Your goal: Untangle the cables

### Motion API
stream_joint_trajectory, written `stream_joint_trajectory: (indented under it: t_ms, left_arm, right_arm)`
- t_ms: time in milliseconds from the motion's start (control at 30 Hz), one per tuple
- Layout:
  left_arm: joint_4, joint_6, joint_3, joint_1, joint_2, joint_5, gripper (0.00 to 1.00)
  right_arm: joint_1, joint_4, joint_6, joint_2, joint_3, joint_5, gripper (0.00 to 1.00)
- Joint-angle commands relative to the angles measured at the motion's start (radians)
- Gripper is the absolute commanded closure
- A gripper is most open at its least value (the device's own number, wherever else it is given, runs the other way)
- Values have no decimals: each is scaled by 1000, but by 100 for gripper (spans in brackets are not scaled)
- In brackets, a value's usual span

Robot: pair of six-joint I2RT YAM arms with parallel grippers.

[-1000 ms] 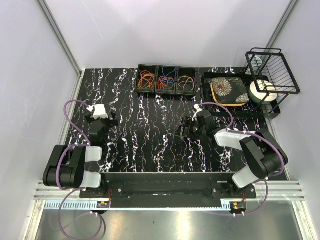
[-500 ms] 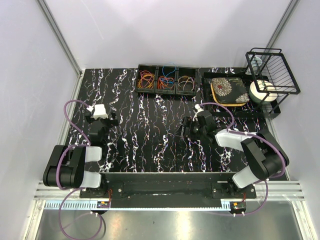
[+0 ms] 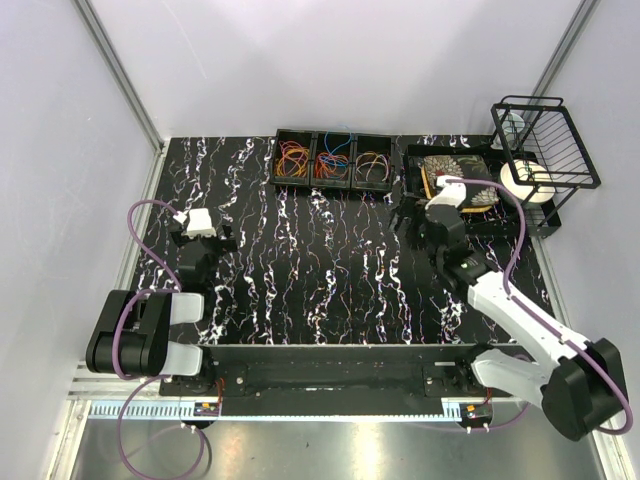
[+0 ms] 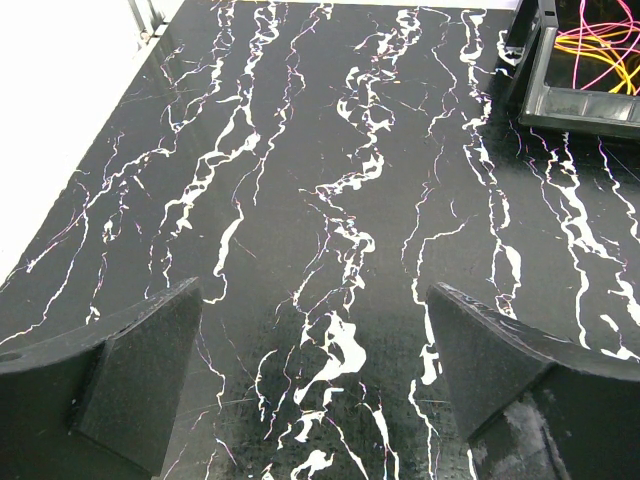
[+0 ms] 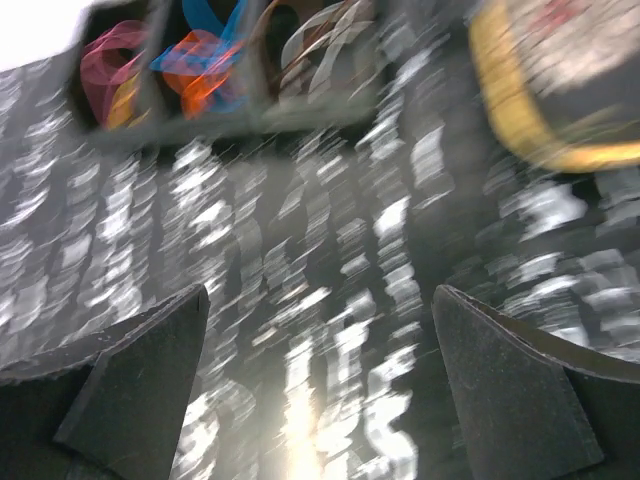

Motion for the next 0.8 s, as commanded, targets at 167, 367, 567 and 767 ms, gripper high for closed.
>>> stream_joint_trajectory:
  t_ms: [167, 367, 567, 767]
  left_arm:
    - [73, 7, 9, 3, 1, 10, 1]
    - [73, 9, 9, 3, 4, 10, 1]
    - [75, 7, 7, 1, 3, 10, 1]
    - [75, 9, 9, 1, 3, 11, 1]
  right_arm:
    - [-60, 497, -545, -188, -332, 388, 0]
    - [-196, 756, -543, -201, -498, 268, 0]
    - [-298, 1166, -510, 106, -573, 148, 0]
    - [-370, 1377, -496, 405, -538, 35, 0]
